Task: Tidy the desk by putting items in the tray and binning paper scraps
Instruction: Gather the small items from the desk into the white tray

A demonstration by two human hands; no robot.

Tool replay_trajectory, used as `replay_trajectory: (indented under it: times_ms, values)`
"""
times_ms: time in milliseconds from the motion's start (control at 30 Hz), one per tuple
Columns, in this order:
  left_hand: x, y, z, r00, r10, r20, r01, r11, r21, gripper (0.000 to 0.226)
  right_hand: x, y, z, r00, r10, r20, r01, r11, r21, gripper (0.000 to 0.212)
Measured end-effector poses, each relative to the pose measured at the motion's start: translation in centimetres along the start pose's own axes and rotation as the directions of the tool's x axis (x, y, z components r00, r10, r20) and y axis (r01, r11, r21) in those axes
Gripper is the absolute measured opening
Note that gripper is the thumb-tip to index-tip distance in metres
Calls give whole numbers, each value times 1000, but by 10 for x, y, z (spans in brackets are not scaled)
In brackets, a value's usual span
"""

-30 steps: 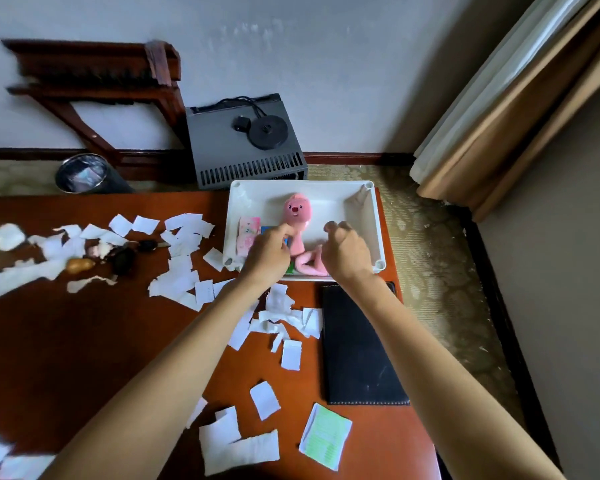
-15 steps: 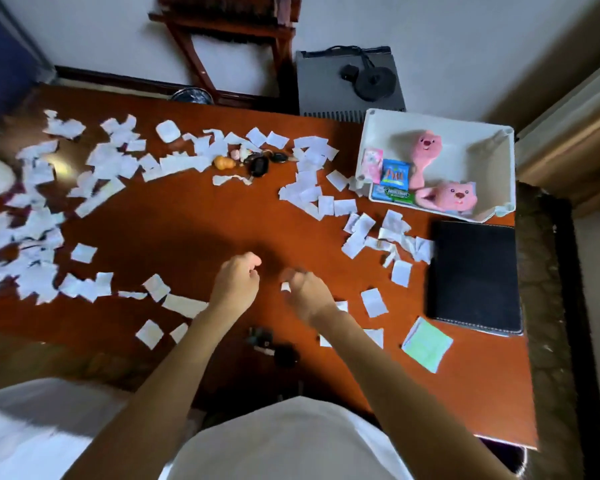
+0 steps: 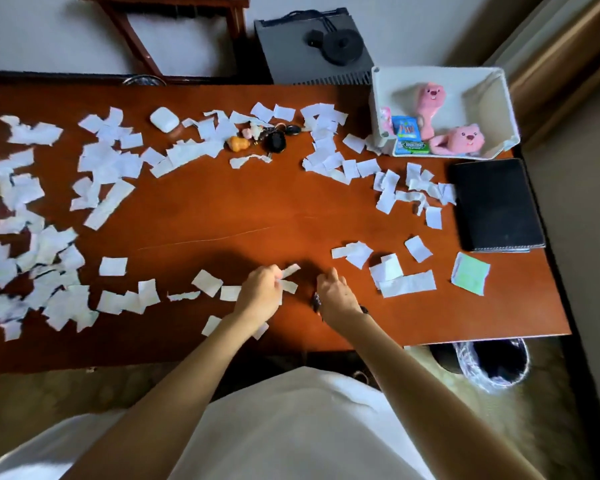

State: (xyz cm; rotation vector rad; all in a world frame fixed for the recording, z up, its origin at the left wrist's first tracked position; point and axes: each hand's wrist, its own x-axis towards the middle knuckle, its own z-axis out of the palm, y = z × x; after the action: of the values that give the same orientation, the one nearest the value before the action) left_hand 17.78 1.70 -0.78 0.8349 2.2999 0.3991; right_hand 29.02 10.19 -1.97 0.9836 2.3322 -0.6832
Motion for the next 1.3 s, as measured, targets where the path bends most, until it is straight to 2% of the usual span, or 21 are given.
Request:
replay_trajectory:
  times_ms: [167, 267, 333, 367, 400, 467, 533, 567, 633, 700, 733, 833, 933, 1000, 1067, 1133, 1200, 1300]
  values:
    - [1, 5, -3, 999, 47, -5, -47, 997, -59, 31, 5, 5, -1, 996, 67, -57, -63, 996, 68, 30]
    - [2, 6, -9, 1000, 7, 6, -6, 990, -141, 31, 8, -1, -15, 983, 123, -133, -79, 953, 293, 26]
    - [5, 8, -13, 999, -4, 46, 14, 975, -222, 30, 14, -8, -32, 977, 143, -160, -39, 852, 522, 14]
    - [6, 10, -16, 995, -3, 96, 29, 961, -273, 35, 17, -12, -42, 977, 133, -164, -1, 781, 625, 7]
    - [9, 11, -18, 985, -1, 170, 59, 939, -337, 43, 19, -17, -53, 978, 129, -166, 26, 710, 703, 10]
    - [11, 17, -22, 945, 46, 325, 115, 882, -457, 58, 23, -25, -70, 978, 98, -183, 88, 600, 795, 14]
    - [15, 21, -23, 919, 133, 372, 81, 859, -506, 54, 25, -31, -83, 978, 75, -196, 129, 519, 845, 19]
    - [18, 24, -23, 928, 151, 340, 56, 847, -529, 45, 27, -33, -88, 979, 69, -190, 137, 465, 874, 18]
    - [21, 29, -27, 977, 95, 192, 31, 824, -565, 23, 29, -34, -99, 983, 66, -170, 142, 312, 939, 12]
    - [26, 29, -33, 998, 37, 42, -9, 845, -534, 19, 30, -33, -109, 982, 102, -160, 140, 181, 974, 12]
    - [29, 29, -39, 999, 29, -28, -39, 859, -511, 20, 34, -32, -113, 978, 141, -154, 132, 156, 979, 16]
    - [38, 25, -59, 973, -14, -230, -109, 851, -514, 19, 48, -31, -121, 958, 258, -129, 80, 191, 978, 28]
    - [53, 26, -76, 936, -72, -344, -149, 805, -574, 18, 64, -34, -124, 968, 243, -69, -17, 339, 941, 31]
    - [65, 30, -86, 935, -115, -336, -153, 724, -673, 15, 76, -41, -127, 984, 176, 38, -107, 406, 908, 31]
    - [78, 33, -95, 950, -159, -270, -132, 579, -805, 8, 90, -49, -129, 982, 143, 123, -177, 484, 857, 29]
    - [92, 33, -105, 951, -204, -232, -104, 496, -862, 5, 111, -55, -132, 979, 148, 140, -201, 571, 796, 28]
    - [107, 31, -114, 948, -231, -220, -87, 477, -874, 8, 132, -59, -137, 985, 156, 80, -164, 666, 728, 26]
    - [137, 31, -133, 930, -315, -188, -33, 439, -898, 11, 165, -66, -151, 982, 167, -90, -81, 796, 600, 22]
